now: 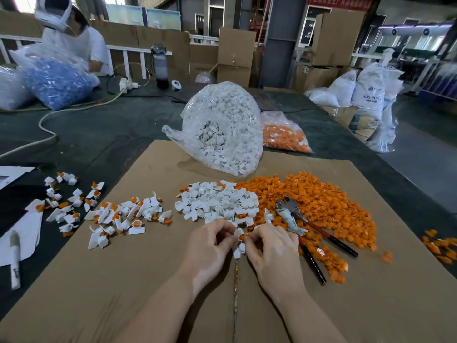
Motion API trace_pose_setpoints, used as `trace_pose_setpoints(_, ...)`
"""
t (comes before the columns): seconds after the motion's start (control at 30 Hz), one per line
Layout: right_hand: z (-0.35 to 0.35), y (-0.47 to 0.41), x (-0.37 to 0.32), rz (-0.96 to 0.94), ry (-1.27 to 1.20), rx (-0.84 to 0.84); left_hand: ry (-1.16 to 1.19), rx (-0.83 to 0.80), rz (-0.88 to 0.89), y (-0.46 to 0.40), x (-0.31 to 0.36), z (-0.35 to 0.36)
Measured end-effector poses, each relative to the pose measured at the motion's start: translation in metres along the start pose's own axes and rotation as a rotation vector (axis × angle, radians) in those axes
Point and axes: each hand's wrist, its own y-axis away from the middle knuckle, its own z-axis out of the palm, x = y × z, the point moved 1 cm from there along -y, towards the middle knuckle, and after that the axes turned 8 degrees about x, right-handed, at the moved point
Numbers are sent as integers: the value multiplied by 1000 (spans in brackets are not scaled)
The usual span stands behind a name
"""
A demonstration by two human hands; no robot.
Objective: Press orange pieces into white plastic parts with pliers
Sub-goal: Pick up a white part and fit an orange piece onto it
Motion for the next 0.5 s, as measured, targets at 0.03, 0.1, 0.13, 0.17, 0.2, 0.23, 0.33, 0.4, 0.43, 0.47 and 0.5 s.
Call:
trace_pose_setpoints(0.03,0,0,0,-3,0,0,-1,-1,0,0,0,0)
trace_pose_setpoints(0.1,0,0,0,-15,9,1,5,-2,-6,1,-1,0)
trace_pose_setpoints(0.13,0,0,0,-21,16,1,12,-2,-12,1,-2,0)
trace_pose_setpoints(0.17,0,0,0,-25,20,1,15,-2,-17,0,-2,0)
trace_pose_setpoints(0.2,1,0,0,-28,21,2,14,-1,-20,0,-2,1)
trace_pose_setpoints(0.23,1,0,0,-29,21,3,13,0,-22,0,-3,1)
trace_pose_setpoints(0.33,1,0,1,-26,14,2,15,5,-25,0,-4,2)
trace_pose_setpoints(0.4,2,0,1,-29,5,1,11,4,-24,0,-6,2)
trace_pose_setpoints(0.43,2,0,1,-36,3,0,-1,2,-18,0,-6,3)
trace_pose_setpoints(0.47,3,0,1,-45,0,-3,-18,-3,-8,0,-7,3)
trace_pose_setpoints(0.5,3,0,0,-48,-5,-6,-39,-10,6,1,-7,3)
